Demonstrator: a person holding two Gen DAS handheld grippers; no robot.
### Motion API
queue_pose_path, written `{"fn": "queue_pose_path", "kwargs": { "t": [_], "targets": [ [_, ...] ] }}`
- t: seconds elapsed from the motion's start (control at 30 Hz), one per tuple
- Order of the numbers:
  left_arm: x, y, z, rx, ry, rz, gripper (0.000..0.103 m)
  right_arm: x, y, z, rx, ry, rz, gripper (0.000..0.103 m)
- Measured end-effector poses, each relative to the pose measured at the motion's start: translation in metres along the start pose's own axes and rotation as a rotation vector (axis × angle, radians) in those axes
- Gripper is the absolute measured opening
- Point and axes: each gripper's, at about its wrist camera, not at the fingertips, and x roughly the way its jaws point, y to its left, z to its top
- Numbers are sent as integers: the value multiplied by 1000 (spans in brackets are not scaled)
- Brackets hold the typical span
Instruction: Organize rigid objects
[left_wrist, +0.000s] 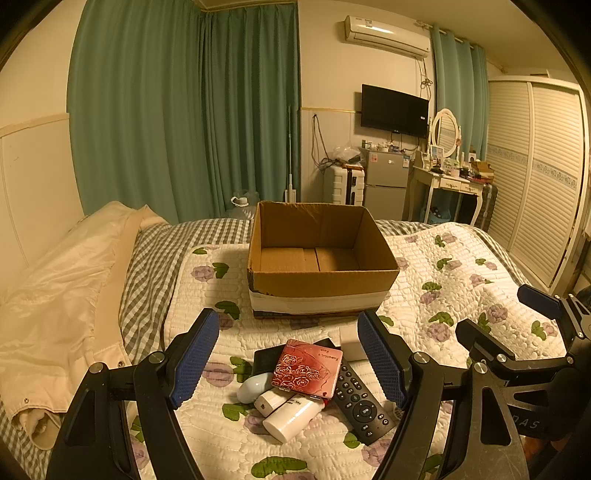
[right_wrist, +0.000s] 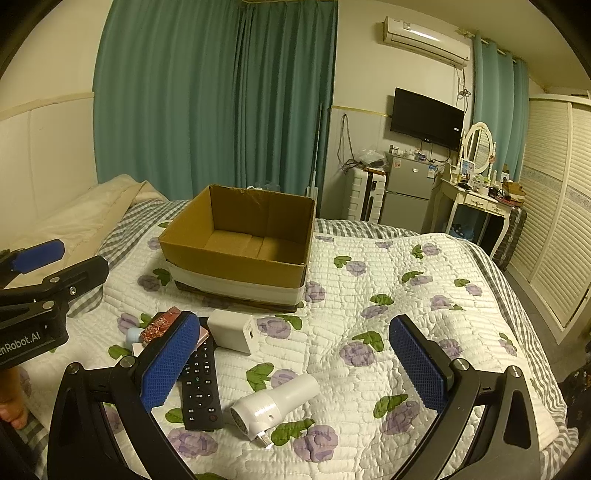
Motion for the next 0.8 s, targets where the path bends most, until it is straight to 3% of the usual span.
{"fn": "queue_pose_path", "kwargs": {
  "t": [0.5, 0.7, 0.8],
  "targets": [
    [2, 1, -4, 3, 2, 8, 80, 4, 10, 1, -34, 11, 61, 103],
    [11, 13, -12, -3, 39, 51, 80, 29, 25, -7, -80, 83, 137, 102],
    [21, 19, -19, -4, 83, 85, 80, 49, 35, -19, -106, 142, 185, 97]
  ]
}}
